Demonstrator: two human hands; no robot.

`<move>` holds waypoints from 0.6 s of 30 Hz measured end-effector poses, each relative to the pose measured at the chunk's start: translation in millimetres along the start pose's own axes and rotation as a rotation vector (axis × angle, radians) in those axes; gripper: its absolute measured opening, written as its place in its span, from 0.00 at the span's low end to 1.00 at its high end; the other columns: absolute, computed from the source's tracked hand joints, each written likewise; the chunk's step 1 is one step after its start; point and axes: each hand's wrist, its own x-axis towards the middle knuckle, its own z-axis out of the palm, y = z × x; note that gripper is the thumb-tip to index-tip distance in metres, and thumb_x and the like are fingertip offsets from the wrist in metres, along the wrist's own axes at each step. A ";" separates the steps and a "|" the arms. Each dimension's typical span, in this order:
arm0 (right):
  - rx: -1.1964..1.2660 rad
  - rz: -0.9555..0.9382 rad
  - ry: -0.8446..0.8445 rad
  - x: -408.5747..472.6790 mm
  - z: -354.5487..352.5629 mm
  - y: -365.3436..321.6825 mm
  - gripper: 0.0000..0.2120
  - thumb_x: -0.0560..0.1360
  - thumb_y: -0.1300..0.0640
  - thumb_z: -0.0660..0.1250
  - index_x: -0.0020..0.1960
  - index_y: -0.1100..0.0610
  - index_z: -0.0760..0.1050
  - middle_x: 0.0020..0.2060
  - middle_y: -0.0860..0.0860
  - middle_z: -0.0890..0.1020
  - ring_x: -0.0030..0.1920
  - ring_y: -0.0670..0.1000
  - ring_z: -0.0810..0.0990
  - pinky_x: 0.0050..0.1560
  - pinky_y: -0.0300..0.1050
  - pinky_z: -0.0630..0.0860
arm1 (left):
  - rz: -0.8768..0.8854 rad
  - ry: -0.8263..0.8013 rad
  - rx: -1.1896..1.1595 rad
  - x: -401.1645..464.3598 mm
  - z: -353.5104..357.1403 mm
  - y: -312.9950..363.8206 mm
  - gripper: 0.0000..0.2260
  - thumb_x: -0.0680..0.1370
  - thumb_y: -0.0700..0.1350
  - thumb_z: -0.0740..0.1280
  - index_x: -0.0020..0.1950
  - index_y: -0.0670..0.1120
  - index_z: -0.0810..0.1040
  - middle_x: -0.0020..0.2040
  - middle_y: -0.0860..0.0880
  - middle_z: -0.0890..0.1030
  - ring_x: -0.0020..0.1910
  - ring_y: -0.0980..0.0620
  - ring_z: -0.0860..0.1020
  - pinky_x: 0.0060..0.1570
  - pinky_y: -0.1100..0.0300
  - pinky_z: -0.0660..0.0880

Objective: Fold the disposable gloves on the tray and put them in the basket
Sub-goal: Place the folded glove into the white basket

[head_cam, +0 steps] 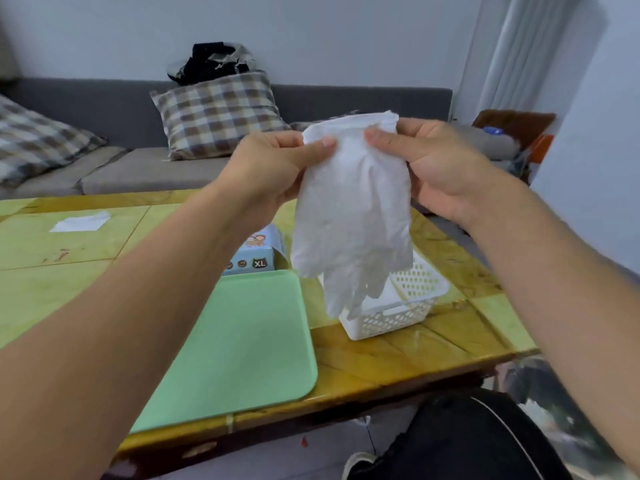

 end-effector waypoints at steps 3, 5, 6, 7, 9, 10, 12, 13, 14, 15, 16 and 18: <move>-0.087 0.062 0.021 9.7 -26.2 4.5 0.12 0.75 0.58 0.73 0.56 0.61 0.83 0.53 0.58 0.86 0.53 0.56 0.86 0.59 0.54 0.82 | -0.112 -0.012 -0.019 20.5 16.5 -10.1 0.15 0.76 0.44 0.75 0.58 0.37 0.82 0.48 0.44 0.86 0.44 0.50 0.84 0.42 0.61 0.82; -0.105 0.087 0.040 17.7 -38.9 11.3 0.16 0.73 0.56 0.74 0.58 0.62 0.83 0.55 0.60 0.85 0.59 0.60 0.83 0.66 0.61 0.77 | -0.166 -0.031 -0.002 33.6 23.3 -18.3 0.14 0.76 0.46 0.74 0.57 0.39 0.83 0.51 0.44 0.87 0.48 0.48 0.85 0.43 0.61 0.82; -0.105 0.096 0.043 21.0 -43.2 15.3 0.18 0.73 0.56 0.75 0.59 0.63 0.82 0.56 0.60 0.85 0.61 0.62 0.82 0.67 0.63 0.75 | -0.182 -0.032 0.015 38.9 26.0 -22.1 0.13 0.77 0.47 0.74 0.55 0.40 0.83 0.51 0.44 0.87 0.50 0.48 0.85 0.44 0.61 0.83; -0.098 0.108 0.047 24.4 -47.5 19.2 0.19 0.73 0.56 0.74 0.61 0.65 0.81 0.57 0.61 0.85 0.62 0.64 0.81 0.68 0.65 0.73 | -0.191 -0.031 0.029 44.1 28.3 -25.6 0.12 0.77 0.47 0.74 0.54 0.40 0.83 0.51 0.43 0.87 0.51 0.47 0.85 0.45 0.60 0.83; -0.074 0.132 0.058 33.1 -57.0 27.5 0.20 0.76 0.57 0.73 0.64 0.67 0.78 0.59 0.63 0.83 0.64 0.65 0.80 0.69 0.65 0.72 | -0.188 -0.032 0.041 53.0 33.0 -31.5 0.13 0.77 0.48 0.74 0.55 0.40 0.83 0.51 0.43 0.86 0.48 0.48 0.85 0.46 0.60 0.83; -0.068 0.141 0.064 36.9 -61.1 31.1 0.21 0.76 0.57 0.72 0.65 0.67 0.78 0.60 0.63 0.83 0.64 0.65 0.79 0.69 0.64 0.72 | -0.177 -0.040 0.052 56.4 34.8 -33.7 0.12 0.77 0.48 0.74 0.54 0.40 0.83 0.50 0.43 0.86 0.45 0.49 0.84 0.44 0.61 0.83; -0.067 0.142 0.061 43.8 -68.7 34.9 0.22 0.75 0.56 0.73 0.65 0.67 0.78 0.60 0.63 0.83 0.64 0.64 0.79 0.69 0.64 0.72 | -0.150 -0.069 0.089 63.5 36.8 -36.1 0.08 0.77 0.48 0.73 0.46 0.44 0.83 0.46 0.45 0.86 0.41 0.53 0.83 0.40 0.64 0.81; -0.067 0.141 0.059 46.2 -72.3 35.9 0.23 0.73 0.55 0.74 0.64 0.66 0.79 0.59 0.62 0.83 0.64 0.64 0.80 0.69 0.64 0.73 | -0.139 -0.081 0.103 66.8 36.9 -37.1 0.07 0.77 0.47 0.73 0.43 0.45 0.82 0.45 0.46 0.86 0.40 0.53 0.83 0.40 0.64 0.81; -0.068 0.140 0.055 48.1 -75.3 36.6 0.23 0.71 0.55 0.74 0.63 0.65 0.80 0.59 0.62 0.84 0.63 0.63 0.80 0.68 0.63 0.73 | -0.129 -0.089 0.109 68.8 37.1 -37.2 0.08 0.77 0.47 0.73 0.41 0.45 0.81 0.44 0.46 0.86 0.40 0.53 0.83 0.40 0.64 0.81; -0.076 0.141 0.047 49.5 -77.7 36.4 0.24 0.70 0.54 0.75 0.63 0.64 0.80 0.58 0.61 0.84 0.63 0.63 0.81 0.68 0.63 0.74 | -0.117 -0.091 0.113 70.7 36.6 -37.6 0.07 0.77 0.46 0.73 0.41 0.44 0.80 0.44 0.46 0.86 0.40 0.53 0.84 0.39 0.64 0.80; -0.084 0.143 0.041 52.4 -80.1 37.4 0.25 0.69 0.54 0.75 0.63 0.64 0.80 0.58 0.61 0.84 0.62 0.63 0.81 0.67 0.62 0.75 | -0.109 -0.088 0.114 72.9 36.4 -38.4 0.07 0.77 0.45 0.73 0.42 0.43 0.80 0.43 0.46 0.86 0.39 0.54 0.84 0.38 0.64 0.80; -0.106 0.138 0.037 58.5 -83.7 39.8 0.23 0.69 0.55 0.75 0.62 0.63 0.81 0.57 0.60 0.85 0.61 0.62 0.82 0.65 0.60 0.77 | -0.097 -0.071 0.124 77.8 35.7 -40.6 0.06 0.77 0.43 0.73 0.42 0.42 0.81 0.41 0.47 0.86 0.37 0.54 0.84 0.37 0.65 0.79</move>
